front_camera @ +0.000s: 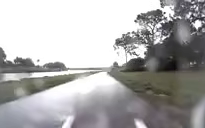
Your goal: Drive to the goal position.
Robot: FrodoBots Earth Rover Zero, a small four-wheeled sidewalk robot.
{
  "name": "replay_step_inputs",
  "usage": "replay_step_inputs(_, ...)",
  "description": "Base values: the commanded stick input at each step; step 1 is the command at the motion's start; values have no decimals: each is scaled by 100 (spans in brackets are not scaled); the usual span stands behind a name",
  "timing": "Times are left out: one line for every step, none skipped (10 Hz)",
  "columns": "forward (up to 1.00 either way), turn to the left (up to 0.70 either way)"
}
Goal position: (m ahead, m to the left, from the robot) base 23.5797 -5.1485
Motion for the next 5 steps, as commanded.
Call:
replay_step_inputs(100,0)
replay_step_inputs(100,0)
replay_step_inputs(100,0)
replay_step_inputs(100,0)
replay_step_inputs(100,0)
